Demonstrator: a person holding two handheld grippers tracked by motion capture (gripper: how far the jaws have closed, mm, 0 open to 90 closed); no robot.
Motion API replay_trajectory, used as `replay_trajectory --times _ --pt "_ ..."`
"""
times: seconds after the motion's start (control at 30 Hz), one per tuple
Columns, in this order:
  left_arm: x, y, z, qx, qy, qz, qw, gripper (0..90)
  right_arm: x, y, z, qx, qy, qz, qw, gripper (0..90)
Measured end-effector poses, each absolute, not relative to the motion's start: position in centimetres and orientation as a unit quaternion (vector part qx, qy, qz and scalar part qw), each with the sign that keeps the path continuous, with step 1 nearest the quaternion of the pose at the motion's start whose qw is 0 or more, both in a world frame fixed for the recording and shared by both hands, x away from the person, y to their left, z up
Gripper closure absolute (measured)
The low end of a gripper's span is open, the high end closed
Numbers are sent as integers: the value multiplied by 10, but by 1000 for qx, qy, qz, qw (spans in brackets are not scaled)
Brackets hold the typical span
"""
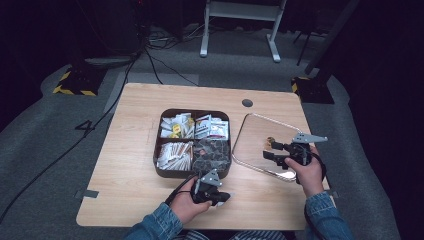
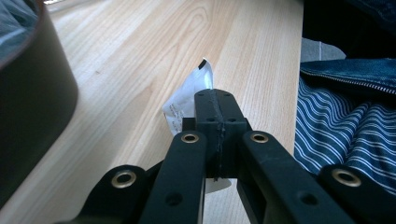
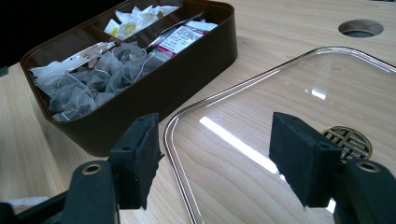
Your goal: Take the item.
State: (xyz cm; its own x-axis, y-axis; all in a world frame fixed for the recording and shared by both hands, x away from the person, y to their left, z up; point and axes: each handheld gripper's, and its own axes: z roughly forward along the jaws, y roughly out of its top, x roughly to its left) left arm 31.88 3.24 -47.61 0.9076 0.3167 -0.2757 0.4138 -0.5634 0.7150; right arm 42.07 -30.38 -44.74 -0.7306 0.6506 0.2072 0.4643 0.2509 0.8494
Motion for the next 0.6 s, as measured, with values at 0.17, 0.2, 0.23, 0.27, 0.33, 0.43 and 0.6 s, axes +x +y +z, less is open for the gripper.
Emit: replay_trajectory --times 0.17,0.2,0.23,0.27,0.33,0.43,0.6 --pt "319 31 -478 882 206 -66 419 875 421 -304 -448 355 786 498 93 347" --pt "318 30 -478 880 208 -70 422 831 421 -304 -448 355 786 498 93 347" --pt "318 30 -478 879 207 -74 422 797 421 -304 -448 355 786 498 93 347" --pt "318 30 -478 878 208 -76 424 773 421 -304 -448 355 786 498 93 347" --pt "318 30 -477 875 211 -73 429 733 421 -304 -448 356 786 498 92 347" --pt "319 33 -475 871 215 -74 435 700 421 -304 -448 355 786 497 92 347" --pt "320 39 -470 862 226 -66 449 654 421 -304 -448 356 786 497 92 346"
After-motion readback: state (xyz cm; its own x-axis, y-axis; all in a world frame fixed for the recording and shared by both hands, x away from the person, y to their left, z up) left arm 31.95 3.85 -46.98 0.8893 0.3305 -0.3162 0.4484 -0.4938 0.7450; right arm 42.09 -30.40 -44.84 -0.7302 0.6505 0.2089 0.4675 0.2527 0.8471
